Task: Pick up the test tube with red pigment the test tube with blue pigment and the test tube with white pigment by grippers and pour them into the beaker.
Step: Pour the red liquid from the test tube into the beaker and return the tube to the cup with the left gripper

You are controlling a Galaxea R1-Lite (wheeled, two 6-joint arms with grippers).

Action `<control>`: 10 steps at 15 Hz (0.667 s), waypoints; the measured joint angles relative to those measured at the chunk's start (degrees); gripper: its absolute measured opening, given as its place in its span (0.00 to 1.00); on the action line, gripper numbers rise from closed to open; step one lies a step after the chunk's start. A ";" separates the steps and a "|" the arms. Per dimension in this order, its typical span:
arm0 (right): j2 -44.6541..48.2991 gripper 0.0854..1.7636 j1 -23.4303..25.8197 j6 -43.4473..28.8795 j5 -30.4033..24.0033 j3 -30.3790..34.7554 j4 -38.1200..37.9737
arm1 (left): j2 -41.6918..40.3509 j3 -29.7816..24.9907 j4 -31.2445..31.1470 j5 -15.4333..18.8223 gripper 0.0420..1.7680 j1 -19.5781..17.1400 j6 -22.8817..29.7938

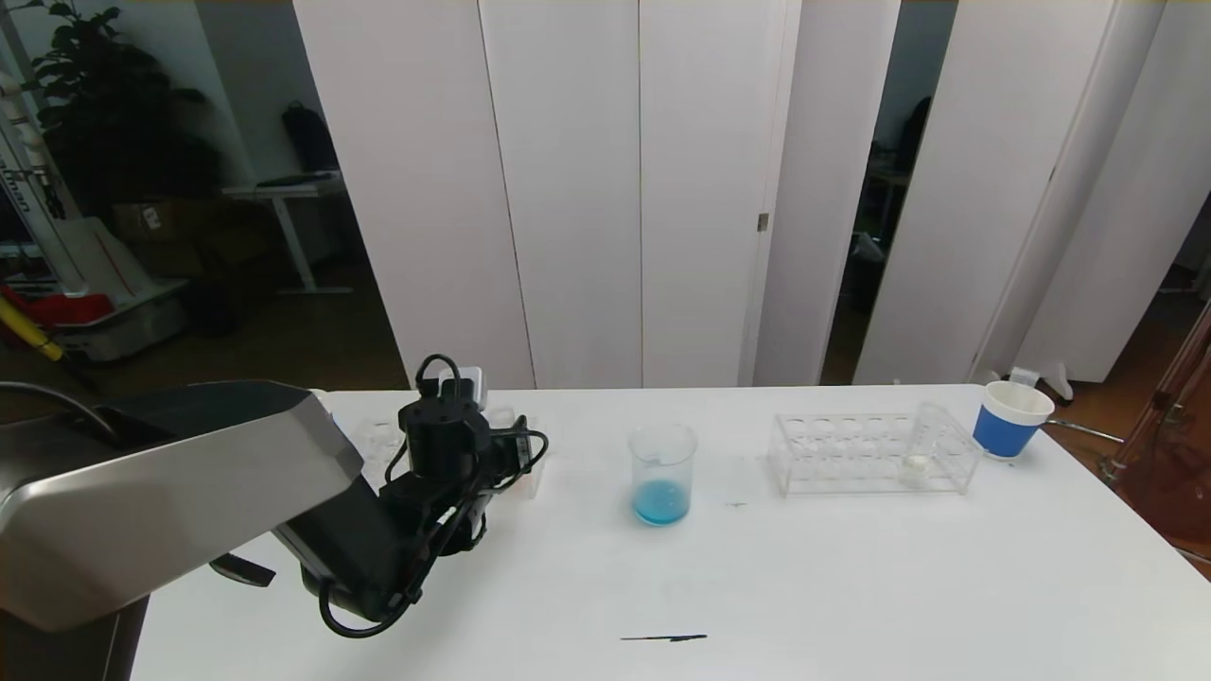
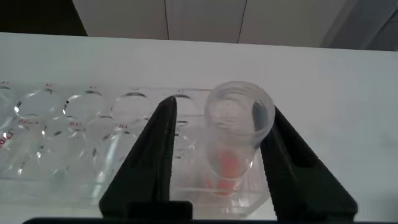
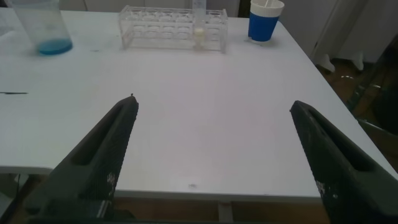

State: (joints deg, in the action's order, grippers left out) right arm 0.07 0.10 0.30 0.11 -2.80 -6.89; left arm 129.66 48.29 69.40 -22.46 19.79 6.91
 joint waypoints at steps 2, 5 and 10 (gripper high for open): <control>0.00 0.99 -0.07 0.00 0.02 0.00 -0.02 | 0.00 0.05 -0.06 0.35 0.21 -0.09 0.02; 0.00 0.99 -0.02 0.00 0.00 0.00 -0.02 | -0.06 0.06 -0.06 0.24 0.34 -0.02 -0.05; 0.00 0.99 0.01 0.00 0.02 0.00 -0.02 | -0.24 0.06 -0.05 0.29 0.31 0.02 -0.16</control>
State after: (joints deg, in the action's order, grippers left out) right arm 0.07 0.11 0.30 0.13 -2.80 -6.91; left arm 129.42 48.35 69.35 -22.16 19.81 6.75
